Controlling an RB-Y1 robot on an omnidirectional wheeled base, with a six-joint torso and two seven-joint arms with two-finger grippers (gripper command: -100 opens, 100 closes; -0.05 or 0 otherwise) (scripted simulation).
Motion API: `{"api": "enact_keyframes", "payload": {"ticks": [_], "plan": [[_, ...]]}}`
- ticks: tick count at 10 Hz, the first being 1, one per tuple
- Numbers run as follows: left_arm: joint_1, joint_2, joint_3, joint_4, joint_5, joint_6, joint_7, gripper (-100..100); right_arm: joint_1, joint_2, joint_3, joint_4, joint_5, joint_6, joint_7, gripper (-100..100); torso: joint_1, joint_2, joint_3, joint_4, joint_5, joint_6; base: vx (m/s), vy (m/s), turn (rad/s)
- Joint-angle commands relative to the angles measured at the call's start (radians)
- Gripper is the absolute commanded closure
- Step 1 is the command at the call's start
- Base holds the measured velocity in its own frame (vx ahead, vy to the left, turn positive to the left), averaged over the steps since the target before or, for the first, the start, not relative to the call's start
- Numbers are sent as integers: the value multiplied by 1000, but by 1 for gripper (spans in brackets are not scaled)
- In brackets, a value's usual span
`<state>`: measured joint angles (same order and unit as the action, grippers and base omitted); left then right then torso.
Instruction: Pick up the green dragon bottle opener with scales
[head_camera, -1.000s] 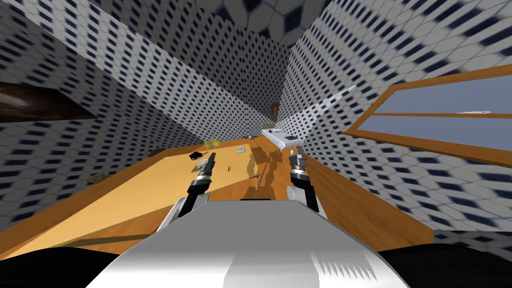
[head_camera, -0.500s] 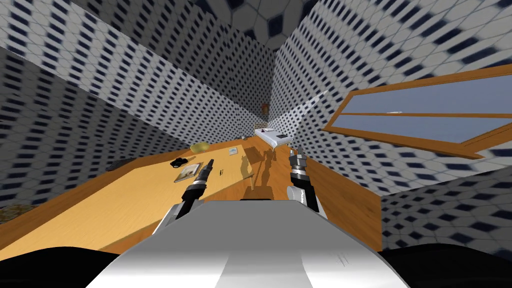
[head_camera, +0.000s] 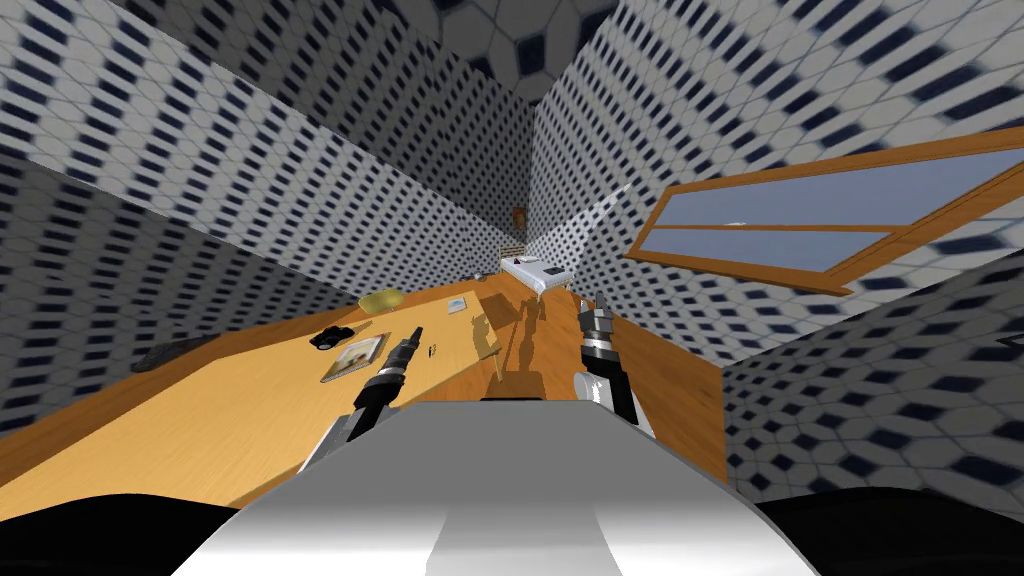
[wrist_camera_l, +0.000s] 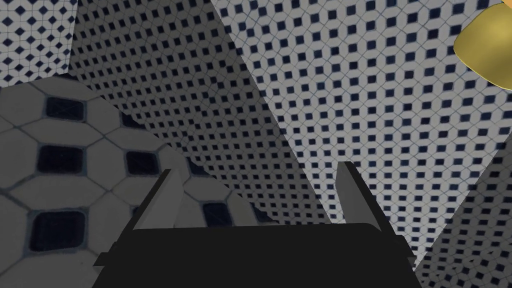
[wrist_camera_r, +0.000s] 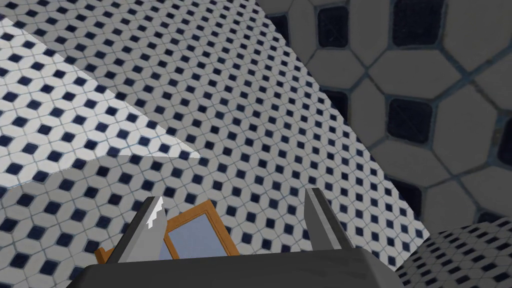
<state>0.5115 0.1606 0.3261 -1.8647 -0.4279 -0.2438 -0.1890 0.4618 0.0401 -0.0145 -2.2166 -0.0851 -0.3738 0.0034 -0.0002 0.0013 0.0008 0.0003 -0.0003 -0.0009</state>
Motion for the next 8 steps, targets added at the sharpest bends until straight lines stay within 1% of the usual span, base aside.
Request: {"api": "enact_keyframes", "payload": {"ticks": [1,2,3,4,5,6,7,8], "plan": [[-4,-7,29,50,-45,6,-13,-100,0,0,0,0,0,0,0,0,0,0,0,0,0,0,3,-22,-203],[-9,-5,56,100,-74,17,-20,-100,0,0,0,0,0,0,0,0,0,0,0,0,0,1,2,-27,-386],[-9,-5,56,103,-81,17,-20,-100,0,0,0,0,0,0,0,0,-1,0,0,0,0,1,1,-12,-135],[-15,-4,84,142,-116,27,-26,-100,0,0,0,0,0,0,0,0,0,0,0,0,0,0,3,-15,-194],[-23,-3,111,189,-147,37,-31,-100,0,0,0,0,0,0,0,0,0,0,0,0,0,0,4,-11,-337],[-23,-3,111,199,-150,37,-31,-100,0,0,0,0,0,0,0,0,0,0,0,0,0,1,3,2,-129],[-23,-3,111,199,-150,37,-31,-100,0,0,0,0,0,0,0,0,1,0,0,0,0,0,1,3,22],[-32,-2,138,237,-183,47,-34,-100,0,0,0,0,0,0,0,0,1,0,0,0,0,0,2,-2,-187]]}}
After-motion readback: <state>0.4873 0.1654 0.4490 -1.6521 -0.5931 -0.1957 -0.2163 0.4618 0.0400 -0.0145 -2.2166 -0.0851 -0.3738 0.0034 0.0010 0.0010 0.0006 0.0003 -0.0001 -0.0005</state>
